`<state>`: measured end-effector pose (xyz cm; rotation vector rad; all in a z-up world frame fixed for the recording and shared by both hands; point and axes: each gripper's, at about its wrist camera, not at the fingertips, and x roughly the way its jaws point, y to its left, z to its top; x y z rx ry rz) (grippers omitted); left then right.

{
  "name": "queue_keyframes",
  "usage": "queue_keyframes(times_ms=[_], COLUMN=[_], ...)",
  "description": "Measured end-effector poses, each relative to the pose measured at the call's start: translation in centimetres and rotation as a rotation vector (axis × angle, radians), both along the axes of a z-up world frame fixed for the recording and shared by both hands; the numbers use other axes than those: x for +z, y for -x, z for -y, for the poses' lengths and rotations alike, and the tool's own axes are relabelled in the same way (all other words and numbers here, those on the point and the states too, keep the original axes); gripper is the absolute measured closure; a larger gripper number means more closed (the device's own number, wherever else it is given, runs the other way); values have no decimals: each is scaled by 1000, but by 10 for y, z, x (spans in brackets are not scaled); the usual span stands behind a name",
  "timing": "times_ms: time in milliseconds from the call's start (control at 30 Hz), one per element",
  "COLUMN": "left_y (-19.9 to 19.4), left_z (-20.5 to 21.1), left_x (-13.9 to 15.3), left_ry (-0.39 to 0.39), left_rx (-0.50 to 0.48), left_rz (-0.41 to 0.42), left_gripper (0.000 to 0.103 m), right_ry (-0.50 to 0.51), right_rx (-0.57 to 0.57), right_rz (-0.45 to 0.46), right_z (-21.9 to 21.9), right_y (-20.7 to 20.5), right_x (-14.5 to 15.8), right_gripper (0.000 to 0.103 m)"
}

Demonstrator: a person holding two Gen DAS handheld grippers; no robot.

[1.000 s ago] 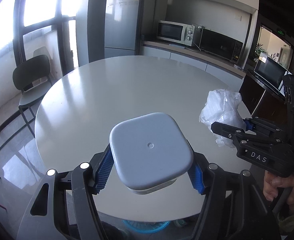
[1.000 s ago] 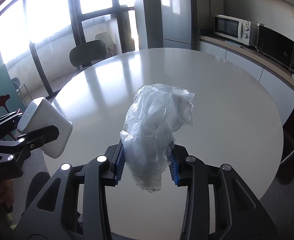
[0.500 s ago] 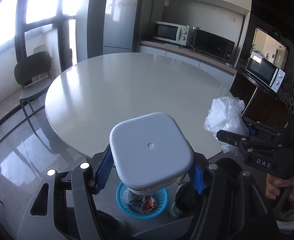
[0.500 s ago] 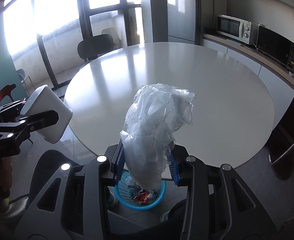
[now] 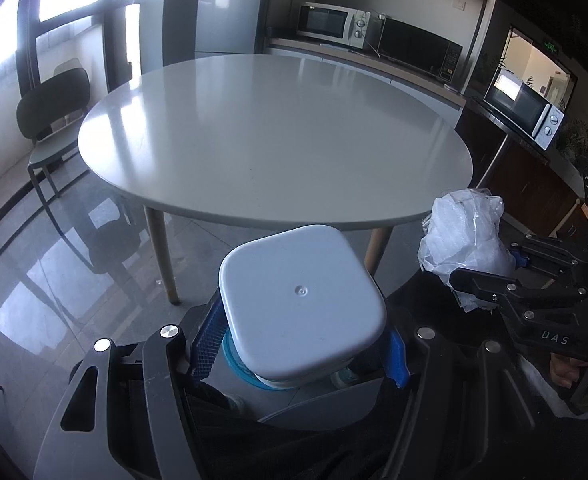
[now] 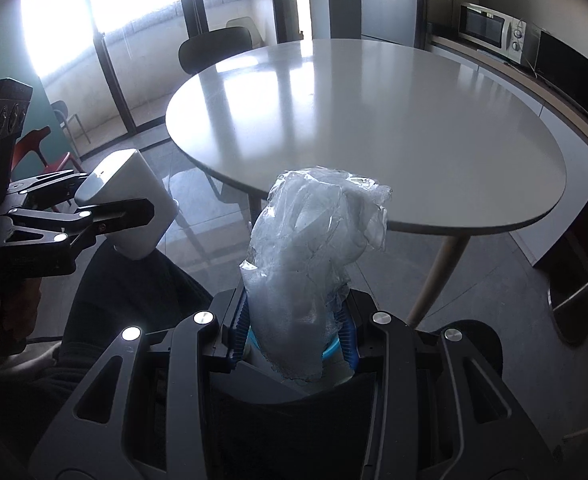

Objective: Collect trash
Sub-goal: 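Carry the white box and clear bag down over the blue wastebasket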

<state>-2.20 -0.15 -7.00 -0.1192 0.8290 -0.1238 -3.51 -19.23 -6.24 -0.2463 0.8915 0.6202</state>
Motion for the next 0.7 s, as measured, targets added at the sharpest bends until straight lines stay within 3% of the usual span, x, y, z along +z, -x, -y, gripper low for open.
queue_keyframes(times_ms=[233, 700], left_y=[-10, -32], left_z=[6, -10], left_x=[-43, -114], left_ry=[4, 40], left_rx=[2, 72], left_rz=[-97, -208], left_gripper=[38, 38], right_ry=[13, 63], right_rx=[-7, -60], right_rz=[-96, -248], right_z=[1, -18], right_y=[4, -47], right_x=[-40, -136], right_gripper=[68, 68])
